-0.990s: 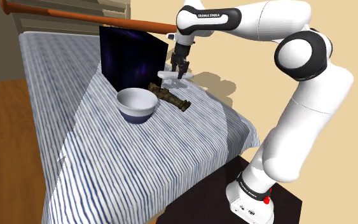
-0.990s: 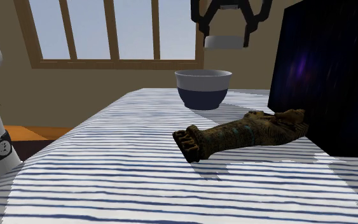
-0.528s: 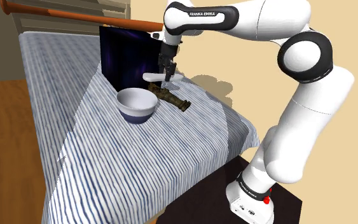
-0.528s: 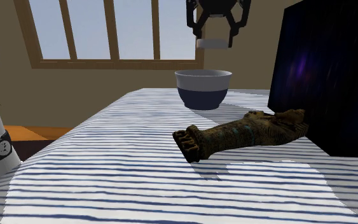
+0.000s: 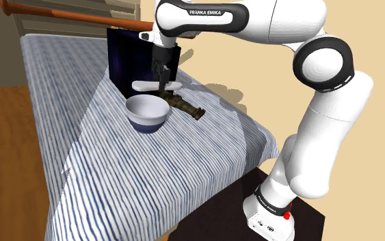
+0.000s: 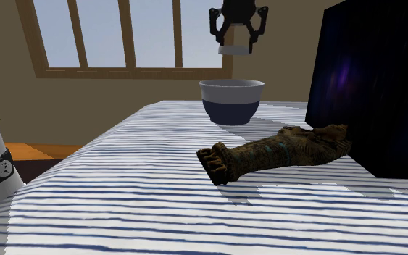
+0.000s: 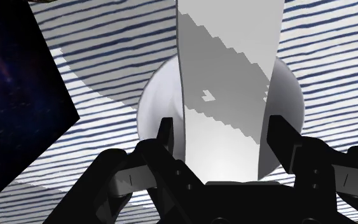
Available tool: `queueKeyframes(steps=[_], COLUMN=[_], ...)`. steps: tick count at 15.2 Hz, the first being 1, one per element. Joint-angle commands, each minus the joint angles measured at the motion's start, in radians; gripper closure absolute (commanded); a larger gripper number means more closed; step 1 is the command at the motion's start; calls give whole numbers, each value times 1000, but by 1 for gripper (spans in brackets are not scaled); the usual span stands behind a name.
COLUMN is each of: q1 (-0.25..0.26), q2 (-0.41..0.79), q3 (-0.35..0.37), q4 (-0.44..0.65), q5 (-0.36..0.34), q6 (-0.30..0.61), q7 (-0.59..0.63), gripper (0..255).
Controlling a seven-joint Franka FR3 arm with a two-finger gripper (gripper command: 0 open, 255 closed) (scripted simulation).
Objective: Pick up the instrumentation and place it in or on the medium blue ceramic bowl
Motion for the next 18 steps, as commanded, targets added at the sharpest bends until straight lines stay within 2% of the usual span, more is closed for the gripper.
queueKeyframes(steps=[1,2,16,18], q1=[24,39,40,40], q2=[26,45,67,67], q3=[17,28,30,30], q4=[34,59,-103,-103], q5=[0,0,5,5], q6=[-6,-13,172,172], q7=[43,70,64,64], gripper=[255,255,255,255])
